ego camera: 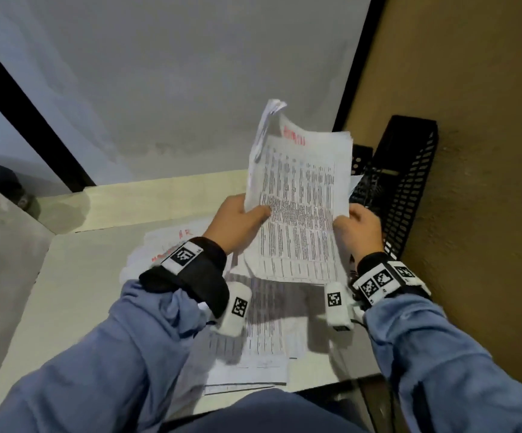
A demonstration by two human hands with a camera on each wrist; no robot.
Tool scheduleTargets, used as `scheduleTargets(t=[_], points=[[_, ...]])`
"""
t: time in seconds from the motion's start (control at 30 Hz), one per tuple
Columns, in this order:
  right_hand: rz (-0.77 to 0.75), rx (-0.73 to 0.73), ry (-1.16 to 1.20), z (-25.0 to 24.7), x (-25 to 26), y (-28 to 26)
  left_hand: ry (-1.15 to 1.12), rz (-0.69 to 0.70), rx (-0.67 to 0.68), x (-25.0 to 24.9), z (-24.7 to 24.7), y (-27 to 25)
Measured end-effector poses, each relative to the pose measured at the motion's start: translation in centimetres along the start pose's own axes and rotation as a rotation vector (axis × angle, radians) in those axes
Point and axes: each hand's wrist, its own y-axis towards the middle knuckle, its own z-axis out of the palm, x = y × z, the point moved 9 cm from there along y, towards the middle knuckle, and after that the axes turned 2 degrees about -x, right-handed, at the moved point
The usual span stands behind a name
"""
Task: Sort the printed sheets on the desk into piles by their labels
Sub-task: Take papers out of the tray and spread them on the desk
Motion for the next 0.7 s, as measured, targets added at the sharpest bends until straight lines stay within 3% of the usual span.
scheduleTargets(t=[0.1, 0.17, 0.27, 0.33, 0.4, 0.53, 0.7], points=[[-0.137, -0.38, -0.208, -7.1, 0.9, 1.9, 0.067, 0.147, -0.01, -4.8, 3.2, 0.9], [-0.119, -0.52, -0.34, -10.5, 0.5, 2.8, 0.1, 0.243, -0.036, -7.0, 5.5, 1.2], [0.043, -0.4, -0.449, -11.4, -2.4, 5.3, 0.2, 0.334, -0.106, -8.9, 9.1, 1.9], [0.067, -0.309, -0.459, -11.0, -3.5, 6.1, 0.236, 0.351, -0.138, -9.3, 11.4, 2.7], [0.117, -0.32, -0.48, -11.3, -4.1, 6.1, 0.253, 0.336, -0.159, -9.1, 13.7, 3.7], [0.18, -0.33, -0.505, -11.9, -4.9, 6.1, 0.222, 0.239, -0.138, -7.9, 18.1, 5.2], [0.193, -0.324, -0.467, -12.3, -5.7, 6.5, 0.139, 0.006, -0.056, -5.7, 21.7, 6.6]])
